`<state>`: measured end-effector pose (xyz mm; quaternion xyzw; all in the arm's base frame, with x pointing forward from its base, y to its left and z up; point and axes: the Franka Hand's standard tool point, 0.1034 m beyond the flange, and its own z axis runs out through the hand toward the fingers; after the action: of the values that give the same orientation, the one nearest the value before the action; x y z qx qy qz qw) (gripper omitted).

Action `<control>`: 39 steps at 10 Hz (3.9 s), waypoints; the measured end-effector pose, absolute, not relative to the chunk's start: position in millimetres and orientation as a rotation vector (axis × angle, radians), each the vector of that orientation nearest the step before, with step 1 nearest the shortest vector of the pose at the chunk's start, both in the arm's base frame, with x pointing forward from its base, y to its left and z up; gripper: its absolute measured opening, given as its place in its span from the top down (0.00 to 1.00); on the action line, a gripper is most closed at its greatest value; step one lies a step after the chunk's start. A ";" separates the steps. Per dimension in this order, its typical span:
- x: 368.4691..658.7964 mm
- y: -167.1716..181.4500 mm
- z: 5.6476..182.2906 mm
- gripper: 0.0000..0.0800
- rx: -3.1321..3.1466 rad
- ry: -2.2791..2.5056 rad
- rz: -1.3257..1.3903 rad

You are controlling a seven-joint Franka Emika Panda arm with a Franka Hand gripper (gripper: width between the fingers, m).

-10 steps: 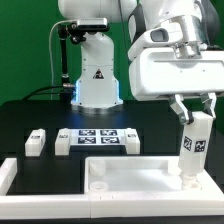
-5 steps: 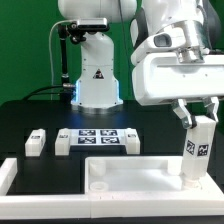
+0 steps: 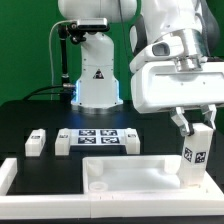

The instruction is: Assemble desk

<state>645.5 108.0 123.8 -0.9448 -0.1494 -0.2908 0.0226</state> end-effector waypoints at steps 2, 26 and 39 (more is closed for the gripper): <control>645.4 107.9 123.6 0.64 -2.926 -0.463 -0.900; 652.6 105.3 114.3 0.50 -3.024 -0.201 -0.033; 649.8 96.0 110.8 0.63 -2.366 1.789 0.030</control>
Offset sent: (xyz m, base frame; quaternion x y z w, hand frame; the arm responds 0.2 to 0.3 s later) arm 0.0000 0.0000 0.0000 0.0000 0.0000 0.0000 1.0000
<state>649.8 96.0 110.8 -0.7946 0.6007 0.0101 0.0877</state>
